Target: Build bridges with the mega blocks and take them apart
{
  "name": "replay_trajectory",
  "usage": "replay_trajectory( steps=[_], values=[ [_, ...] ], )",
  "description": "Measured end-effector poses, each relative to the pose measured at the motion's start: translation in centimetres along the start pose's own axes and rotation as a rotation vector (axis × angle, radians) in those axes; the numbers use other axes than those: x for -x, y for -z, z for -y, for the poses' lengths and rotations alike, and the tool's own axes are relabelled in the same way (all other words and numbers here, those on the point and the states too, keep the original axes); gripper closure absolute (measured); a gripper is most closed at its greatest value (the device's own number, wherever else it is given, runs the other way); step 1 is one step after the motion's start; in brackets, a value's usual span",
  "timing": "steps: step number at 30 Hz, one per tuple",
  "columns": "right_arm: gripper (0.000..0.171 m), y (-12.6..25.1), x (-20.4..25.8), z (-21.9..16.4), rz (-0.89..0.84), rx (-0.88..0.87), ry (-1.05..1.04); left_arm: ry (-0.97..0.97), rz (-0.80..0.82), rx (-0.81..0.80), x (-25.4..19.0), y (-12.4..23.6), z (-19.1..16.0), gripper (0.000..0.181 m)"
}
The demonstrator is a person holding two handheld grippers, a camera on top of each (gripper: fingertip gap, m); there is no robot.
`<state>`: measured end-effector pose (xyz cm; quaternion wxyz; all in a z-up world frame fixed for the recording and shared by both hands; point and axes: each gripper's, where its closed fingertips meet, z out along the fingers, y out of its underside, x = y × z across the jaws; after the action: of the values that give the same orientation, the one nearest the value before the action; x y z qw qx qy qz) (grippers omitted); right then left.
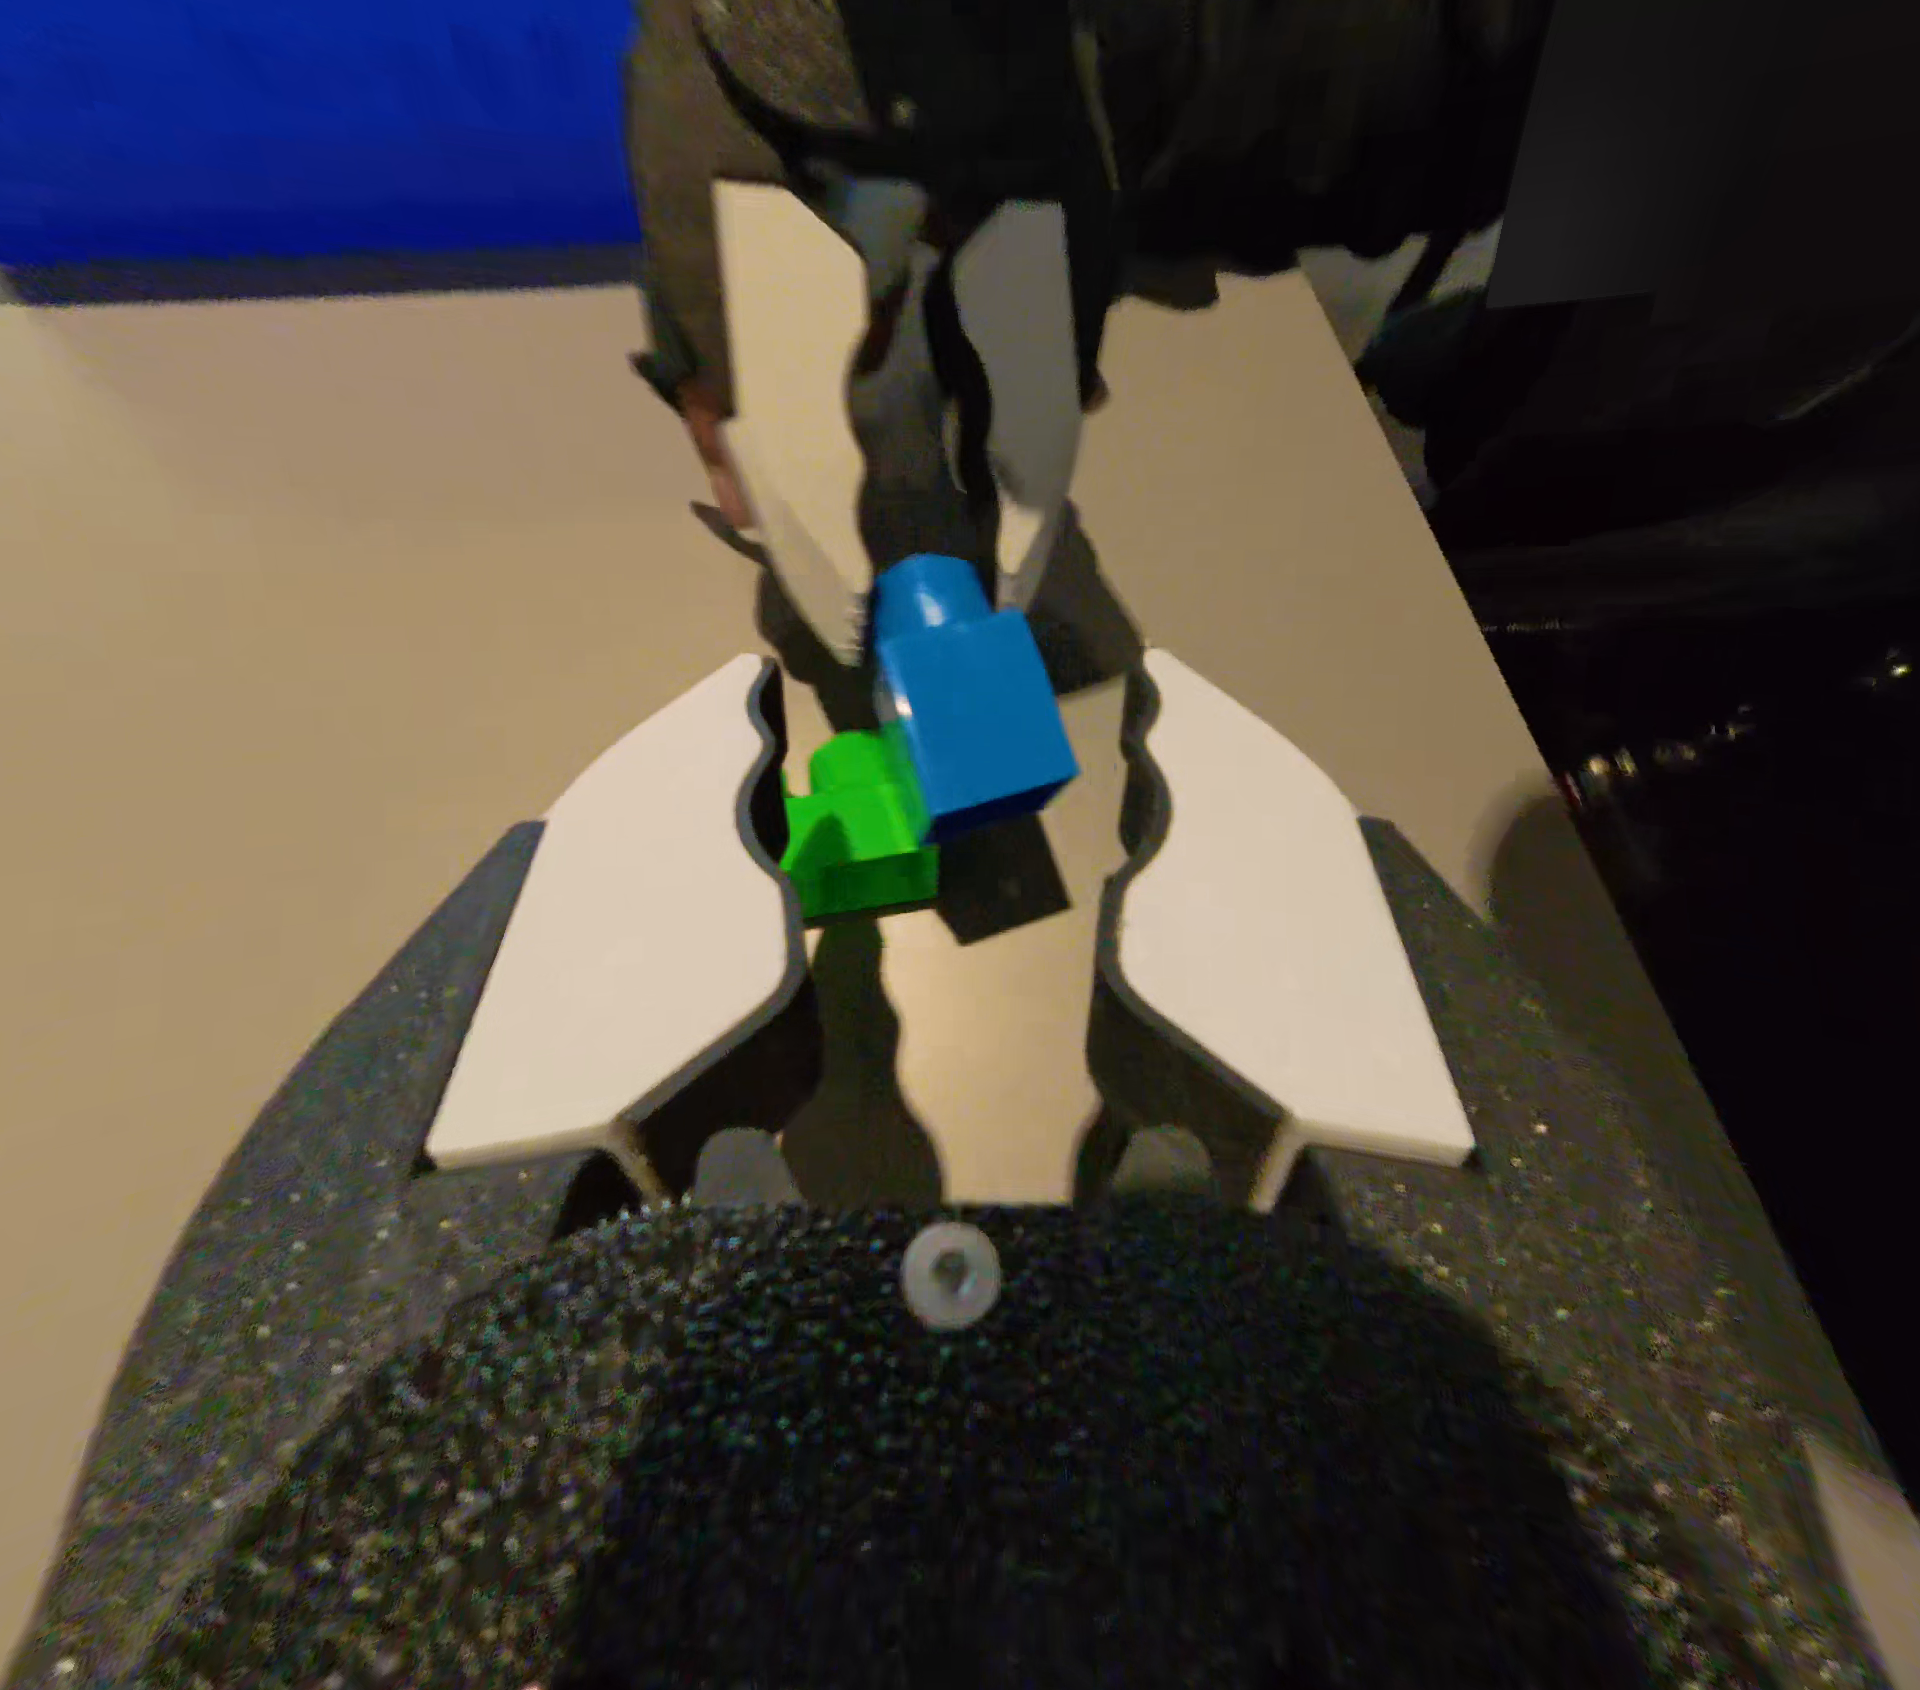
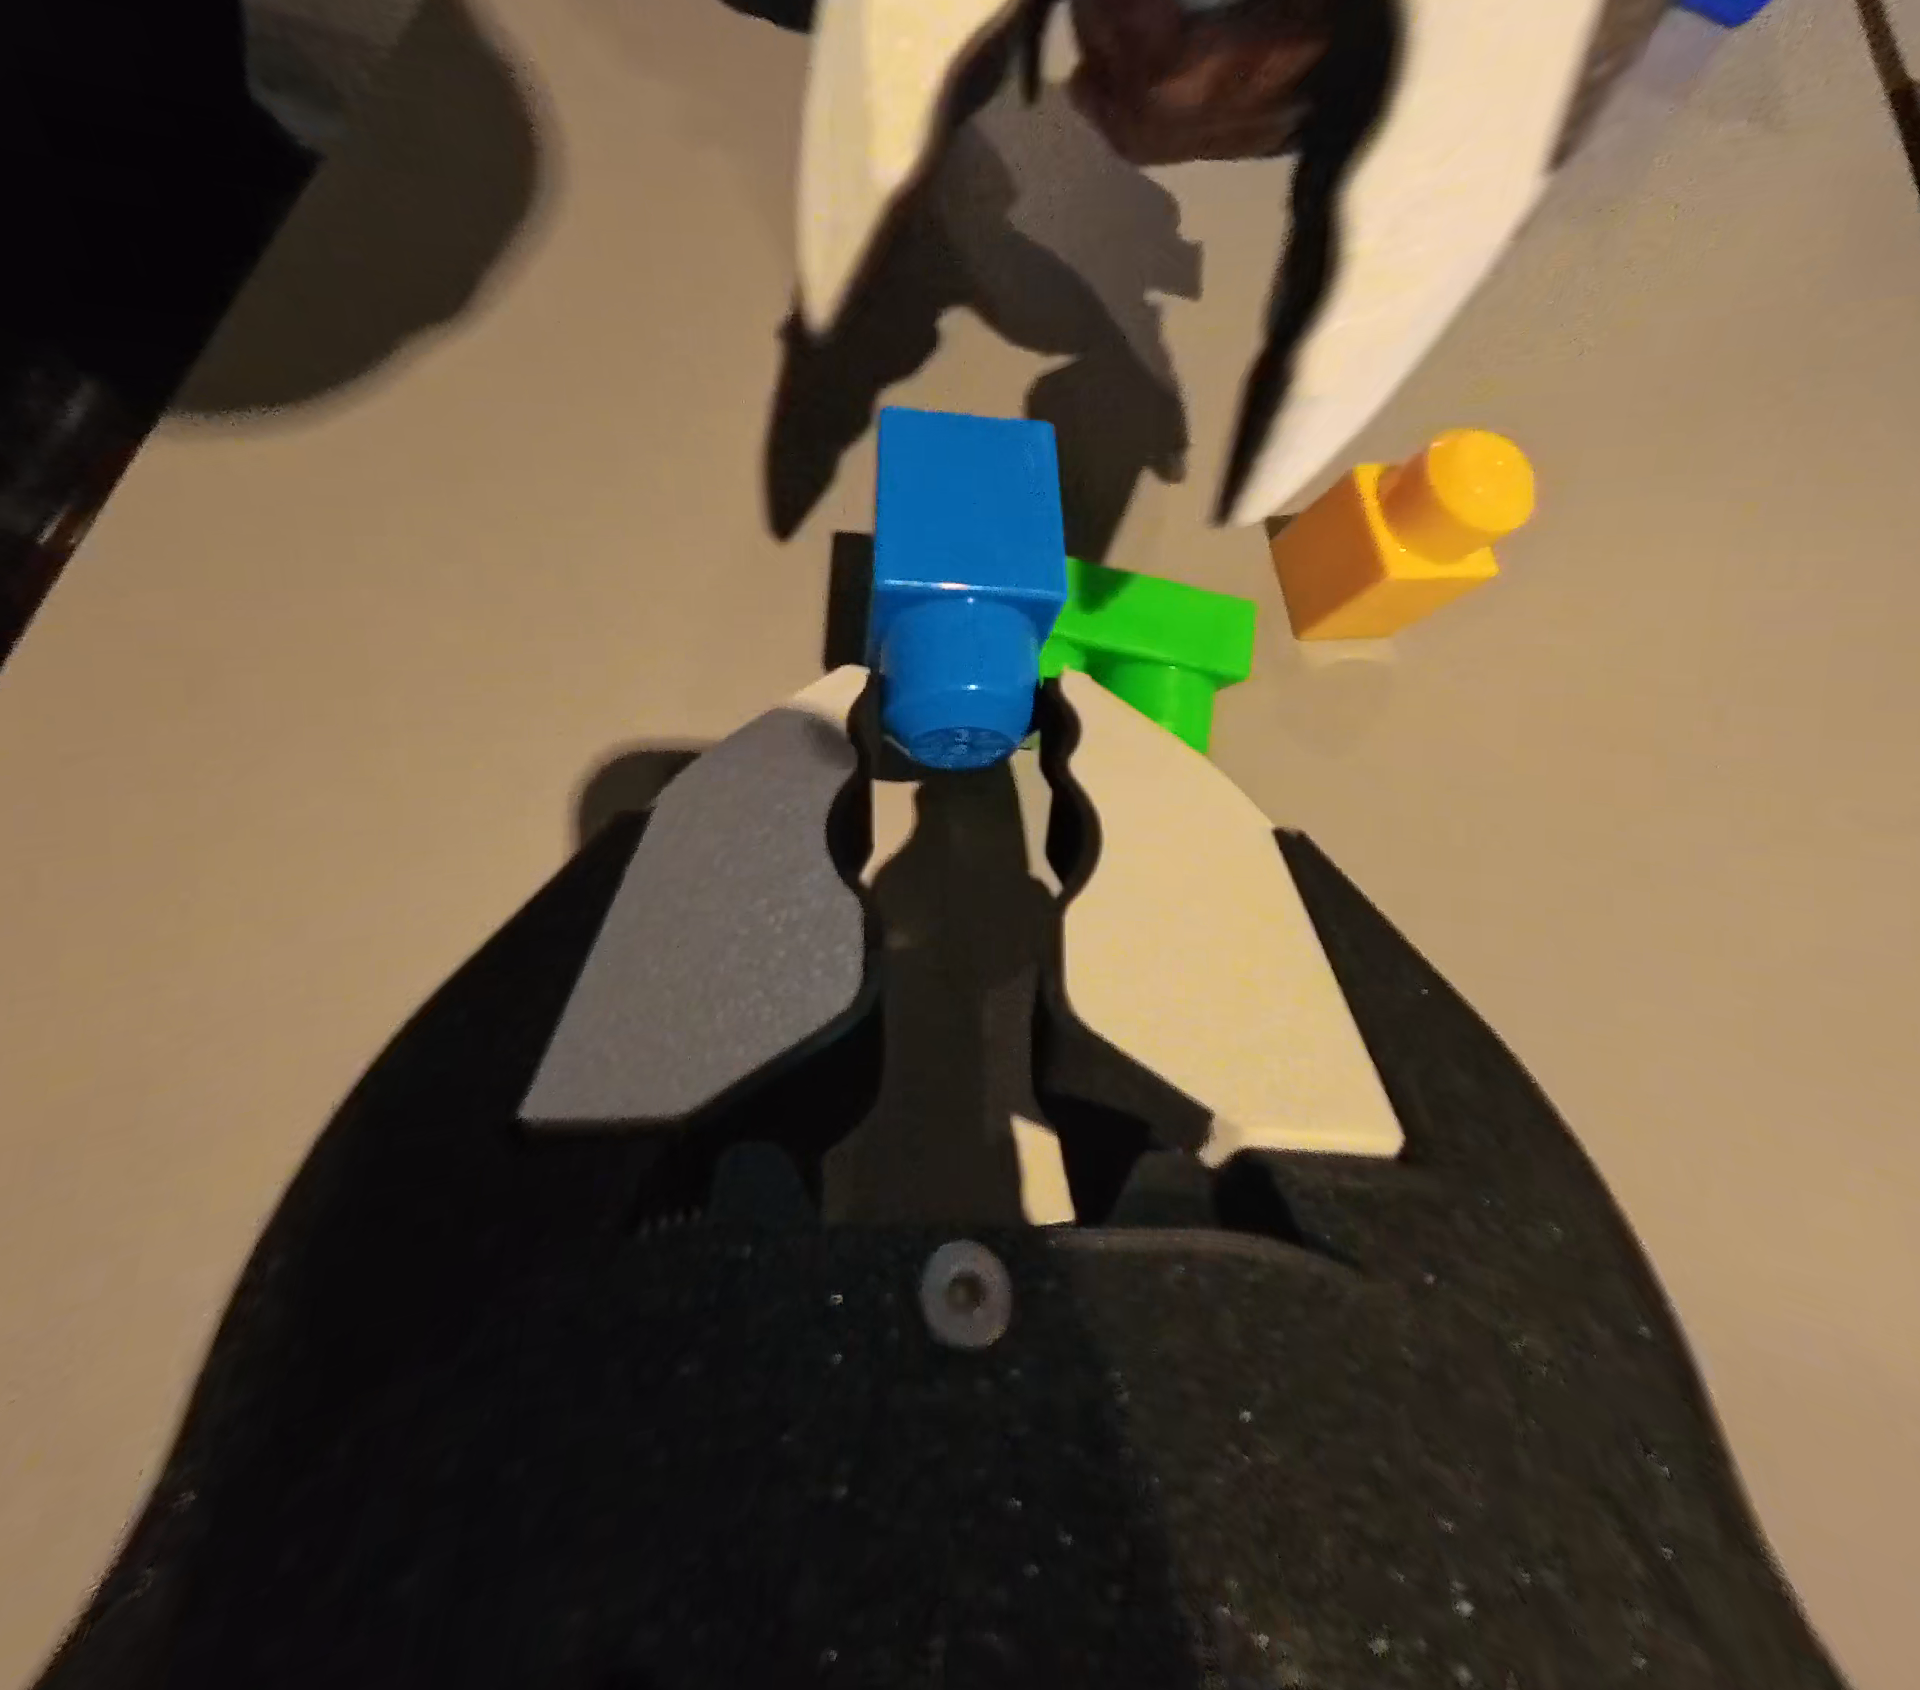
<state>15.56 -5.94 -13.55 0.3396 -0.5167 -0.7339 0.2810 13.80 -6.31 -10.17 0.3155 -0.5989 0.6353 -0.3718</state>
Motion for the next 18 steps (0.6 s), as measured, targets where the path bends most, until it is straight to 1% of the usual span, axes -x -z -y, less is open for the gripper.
replay_trajectory(
  steps=[2,7,11,12,15,18],
  values=[
    [0.142,0.1,-0.6,0.1,-0.030,-0.008,-0.010,-0.002,-0.016,0.054,-0.6,-1.1,-0.8,0.119],
    [0.142,0.4,-1.5,0.3,-0.086,-0.033,-0.006,0.022,0.084,0.113,1.0,-2.0,-2.0,0.122],
    [0.142,0.5,-2.0,0.4,-0.118,-0.040,-0.007,0.031,0.117,0.072,1.6,-1.9,-1.7,0.139],
    [0.142,0.5,-2.3,0.4,-0.128,-0.048,-0.013,0.039,0.128,0.056,1.9,-1.7,-1.5,0.144],
    [0.142,1.1,-3.1,1.1,-0.169,-0.116,-0.037,0.099,0.131,-0.040,2.4,-1.1,-0.4,0.145],
    [0.131,1.9,-4.1,2.3,-0.194,-0.244,-0.117,0.209,0.098,-0.263,3.0,0.9,2.0,0.145]
  ],
)
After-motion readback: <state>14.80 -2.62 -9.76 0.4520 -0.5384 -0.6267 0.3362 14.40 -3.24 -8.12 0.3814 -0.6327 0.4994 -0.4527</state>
